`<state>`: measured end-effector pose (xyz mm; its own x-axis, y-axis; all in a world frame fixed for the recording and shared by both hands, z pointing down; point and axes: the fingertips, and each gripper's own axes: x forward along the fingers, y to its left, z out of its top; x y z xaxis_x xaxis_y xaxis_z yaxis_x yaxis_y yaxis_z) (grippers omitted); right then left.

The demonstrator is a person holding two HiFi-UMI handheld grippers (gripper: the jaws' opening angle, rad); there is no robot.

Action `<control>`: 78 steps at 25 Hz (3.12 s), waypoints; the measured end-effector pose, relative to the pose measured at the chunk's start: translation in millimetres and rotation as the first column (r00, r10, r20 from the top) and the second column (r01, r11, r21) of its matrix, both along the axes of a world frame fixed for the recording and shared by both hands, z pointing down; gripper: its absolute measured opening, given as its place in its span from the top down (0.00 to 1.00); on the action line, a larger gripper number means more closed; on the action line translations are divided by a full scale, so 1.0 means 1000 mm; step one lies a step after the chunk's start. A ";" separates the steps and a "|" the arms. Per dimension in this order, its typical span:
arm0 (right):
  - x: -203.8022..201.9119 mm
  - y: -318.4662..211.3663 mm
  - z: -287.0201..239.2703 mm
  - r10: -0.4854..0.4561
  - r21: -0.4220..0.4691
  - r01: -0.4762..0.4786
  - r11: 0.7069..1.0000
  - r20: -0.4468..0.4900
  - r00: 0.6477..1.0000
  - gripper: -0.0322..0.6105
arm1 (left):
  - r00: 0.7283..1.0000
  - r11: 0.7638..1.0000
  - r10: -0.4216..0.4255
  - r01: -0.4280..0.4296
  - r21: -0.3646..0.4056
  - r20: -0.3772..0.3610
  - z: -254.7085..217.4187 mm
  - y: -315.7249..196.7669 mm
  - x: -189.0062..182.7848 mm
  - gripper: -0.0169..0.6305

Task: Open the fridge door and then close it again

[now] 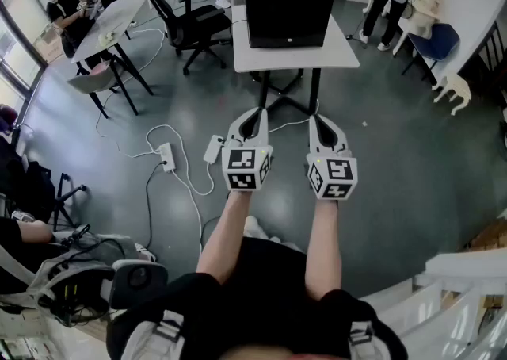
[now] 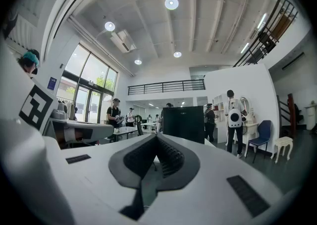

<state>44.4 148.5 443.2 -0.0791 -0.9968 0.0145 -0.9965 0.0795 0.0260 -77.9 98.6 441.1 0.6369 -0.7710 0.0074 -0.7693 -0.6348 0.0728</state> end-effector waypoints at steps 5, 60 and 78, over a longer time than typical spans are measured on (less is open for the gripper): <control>0.006 -0.003 -0.002 0.025 0.018 -0.026 1.000 0.016 1.000 0.96 | 1.000 1.000 0.004 -0.004 -0.005 0.000 0.003 0.000 0.006 0.98; 0.061 -0.629 -0.091 -0.266 -0.048 0.277 0.960 -0.479 0.837 0.77 | 0.993 0.992 0.117 -0.116 0.046 -0.014 0.005 -0.602 0.118 0.76; 0.049 -0.678 -0.084 -0.426 -0.329 0.277 0.903 -0.768 0.477 0.75 | 0.981 0.979 0.195 -0.195 0.060 0.003 0.012 -0.647 0.137 0.62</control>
